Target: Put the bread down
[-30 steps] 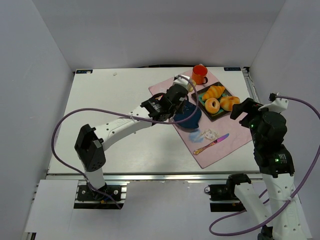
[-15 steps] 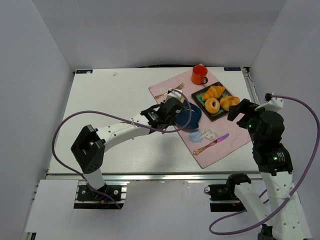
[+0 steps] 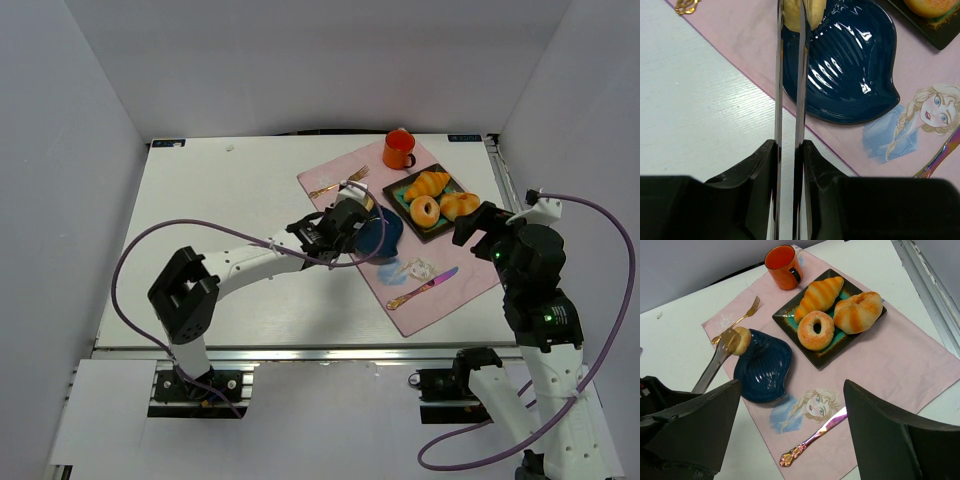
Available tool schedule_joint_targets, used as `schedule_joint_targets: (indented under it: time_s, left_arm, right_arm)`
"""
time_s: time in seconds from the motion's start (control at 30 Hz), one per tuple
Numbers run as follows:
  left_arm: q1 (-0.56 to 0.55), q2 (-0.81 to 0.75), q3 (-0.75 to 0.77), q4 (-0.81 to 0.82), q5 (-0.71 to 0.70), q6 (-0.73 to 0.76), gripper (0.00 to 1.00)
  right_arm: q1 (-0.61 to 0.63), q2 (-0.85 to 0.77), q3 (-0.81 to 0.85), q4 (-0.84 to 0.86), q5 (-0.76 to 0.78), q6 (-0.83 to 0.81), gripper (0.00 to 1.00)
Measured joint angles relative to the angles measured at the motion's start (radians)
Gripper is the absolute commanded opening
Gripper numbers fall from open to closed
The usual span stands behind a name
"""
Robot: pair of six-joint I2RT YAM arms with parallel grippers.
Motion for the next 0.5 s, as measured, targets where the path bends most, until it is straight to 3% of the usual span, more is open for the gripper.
schedule_joint_targets:
  time_s: [0.5]
  left_arm:
    - [-0.026, 0.063, -0.002, 0.019, 0.056, -0.007, 0.35]
  right_arm:
    - [0.0, -0.003, -0.019, 0.0, 0.0, 0.003, 0.89]
